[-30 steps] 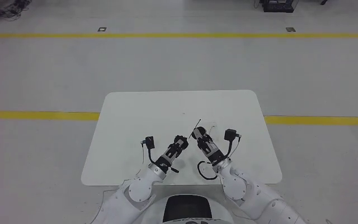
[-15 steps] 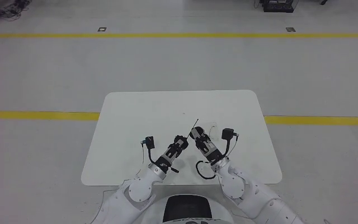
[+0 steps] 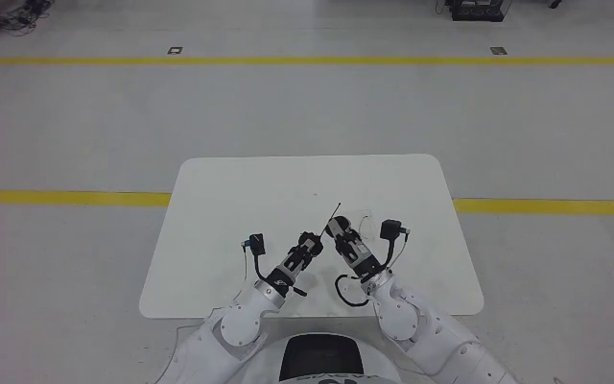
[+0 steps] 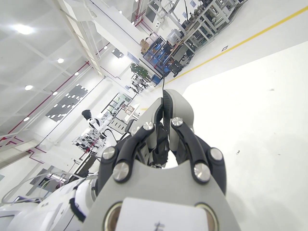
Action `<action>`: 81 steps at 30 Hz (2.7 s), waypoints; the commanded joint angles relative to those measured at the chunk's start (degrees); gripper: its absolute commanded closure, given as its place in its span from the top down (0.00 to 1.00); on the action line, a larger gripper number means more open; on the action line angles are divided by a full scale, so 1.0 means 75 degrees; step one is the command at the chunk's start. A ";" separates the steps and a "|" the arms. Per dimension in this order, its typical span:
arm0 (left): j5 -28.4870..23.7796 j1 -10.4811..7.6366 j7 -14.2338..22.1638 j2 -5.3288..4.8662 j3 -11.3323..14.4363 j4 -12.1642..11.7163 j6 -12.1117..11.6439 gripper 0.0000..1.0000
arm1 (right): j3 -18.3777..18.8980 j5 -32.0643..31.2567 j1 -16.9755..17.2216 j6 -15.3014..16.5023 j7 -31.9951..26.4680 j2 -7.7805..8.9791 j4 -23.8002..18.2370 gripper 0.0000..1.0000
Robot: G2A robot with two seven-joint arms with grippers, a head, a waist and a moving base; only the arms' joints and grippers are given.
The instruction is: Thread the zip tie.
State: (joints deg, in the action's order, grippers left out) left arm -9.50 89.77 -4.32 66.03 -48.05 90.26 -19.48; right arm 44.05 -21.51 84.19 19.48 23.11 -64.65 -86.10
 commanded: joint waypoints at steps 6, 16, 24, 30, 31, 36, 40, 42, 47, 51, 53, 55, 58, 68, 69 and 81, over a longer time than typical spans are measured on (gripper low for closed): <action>0.0000 0.0000 0.0000 0.0000 0.0000 0.0000 0.0000 0.00 | 0.0074 -0.0046 0.0036 0.0000 -0.0049 -0.0053 0.0045 0.00; 0.0000 0.0000 0.0000 0.0000 0.0000 0.0000 0.0000 0.00 | 0.0158 -0.0113 0.0093 0.0000 -0.0061 -0.0116 0.0012 0.00; 0.0000 0.0000 0.0000 0.0000 0.0000 0.0000 0.0000 0.00 | 0.0202 -0.0135 0.0135 0.0000 -0.0144 -0.0130 0.0009 0.00; 0.0000 0.0000 0.0000 0.0000 0.0000 0.0000 0.0000 0.00 | 0.0224 -0.0116 0.0130 0.0000 -0.0222 -0.0157 0.0068 0.00; 0.0000 0.0000 0.0000 0.0000 0.0000 0.0000 0.0000 0.00 | 0.0229 -0.0119 0.0129 0.0000 -0.0228 -0.0164 0.0075 0.00; 0.0000 0.0000 0.0000 0.0000 0.0000 0.0000 0.0000 0.00 | 0.0252 -0.0143 0.0137 0.0000 -0.0241 -0.0185 0.0089 0.00; 0.0000 0.0000 0.0000 0.0000 0.0000 0.0000 0.0000 0.00 | 0.0269 -0.0179 0.0147 0.0000 -0.0275 -0.0198 0.0105 0.00; 0.0000 0.0000 0.0000 0.0000 0.0000 0.0000 0.0000 0.00 | 0.0278 -0.0186 0.0152 0.0000 -0.0289 -0.0206 0.0117 0.00; 0.0000 0.0000 0.0000 0.0000 0.0000 0.0000 0.0000 0.00 | 0.0308 -0.0237 0.0164 0.0000 -0.0318 -0.0222 0.0132 0.00; 0.0000 0.0000 0.0000 0.0000 0.0000 0.0000 0.0000 0.00 | 0.0333 -0.0271 0.0190 0.0000 -0.0308 -0.0233 0.0106 0.00; 0.0000 0.0000 0.0000 0.0000 0.0000 0.0000 0.0000 0.00 | 0.0349 -0.0304 0.0222 0.0000 -0.0257 -0.0231 0.0038 0.00; 0.0000 0.0000 0.0000 0.0000 0.0000 0.0000 0.0000 0.00 | 0.0365 -0.0334 0.0254 0.0000 -0.0228 -0.0224 -0.0015 0.00; 0.0000 0.0000 0.0000 0.0000 0.0000 0.0000 0.0000 0.00 | 0.0388 -0.0377 0.0298 0.0000 -0.0191 -0.0209 -0.0088 0.00; 0.0000 0.0000 0.0000 0.0000 0.0000 0.0000 0.0000 0.00 | 0.0387 -0.0356 0.0273 0.0000 -0.0196 -0.0198 -0.0070 0.00; 0.0000 0.0000 0.0000 0.0000 0.0000 0.0000 0.0000 0.00 | 0.0382 -0.0352 0.0262 0.0000 -0.0191 -0.0200 -0.0058 0.00; 0.0000 0.0000 0.0000 0.0000 0.0000 0.0000 0.0000 0.00 | 0.0320 -0.0326 0.0180 0.0000 -0.0233 -0.0226 0.0029 0.00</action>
State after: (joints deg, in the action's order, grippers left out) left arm -9.50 89.77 -4.32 66.03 -48.05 90.26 -19.48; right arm 46.46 -23.94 85.56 19.48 21.37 -66.34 -85.92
